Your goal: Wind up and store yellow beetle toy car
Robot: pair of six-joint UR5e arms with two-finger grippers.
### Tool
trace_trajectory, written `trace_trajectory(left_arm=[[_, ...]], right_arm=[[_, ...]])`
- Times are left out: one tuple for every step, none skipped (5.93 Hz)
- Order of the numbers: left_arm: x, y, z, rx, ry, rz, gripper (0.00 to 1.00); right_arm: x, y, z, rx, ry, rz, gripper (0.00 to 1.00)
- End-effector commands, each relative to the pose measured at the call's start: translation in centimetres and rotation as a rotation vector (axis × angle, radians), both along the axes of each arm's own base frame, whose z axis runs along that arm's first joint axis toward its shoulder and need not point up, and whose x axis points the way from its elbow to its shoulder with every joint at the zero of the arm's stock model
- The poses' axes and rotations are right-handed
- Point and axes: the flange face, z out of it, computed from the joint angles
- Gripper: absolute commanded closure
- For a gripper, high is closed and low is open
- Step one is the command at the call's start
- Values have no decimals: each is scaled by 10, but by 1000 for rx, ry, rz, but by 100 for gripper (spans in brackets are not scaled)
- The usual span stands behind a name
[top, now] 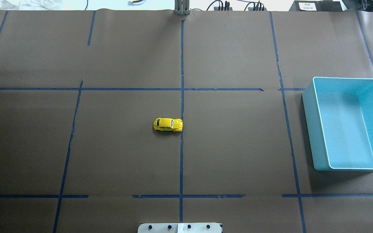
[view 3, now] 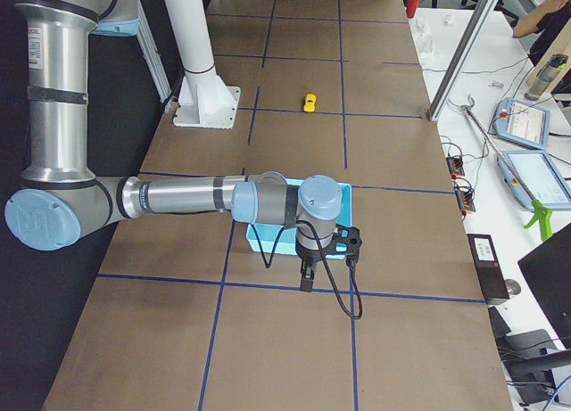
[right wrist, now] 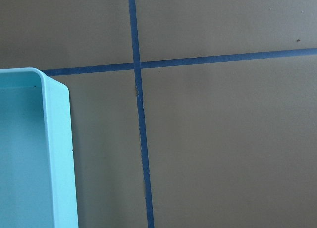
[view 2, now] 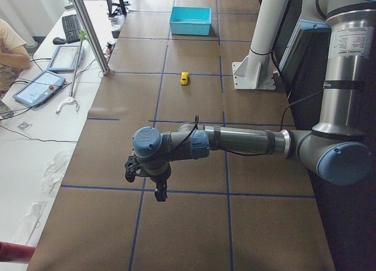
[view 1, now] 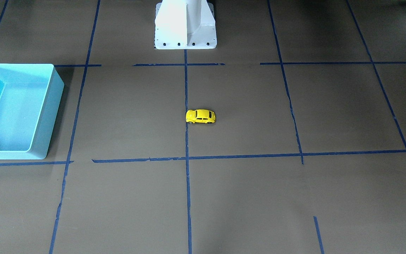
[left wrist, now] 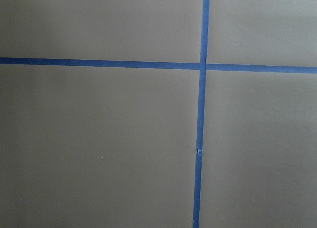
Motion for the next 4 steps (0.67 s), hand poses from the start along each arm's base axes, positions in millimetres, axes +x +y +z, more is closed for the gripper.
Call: trace_trajectory(left_arm=[[0,-4,-7,24,-1,-9,0],[1,-4,-4,26,-2,-6,0],[1,-7,-10,42,2,-4,0],[2,-12,-19,61,4,0,0]], right_arm=[[0,0,0,2,0,-4,0],[0,0,0,2,0,-4,0],[0,1,1,2,-2,-5,0],[0,0,0,5,0,-5,0]])
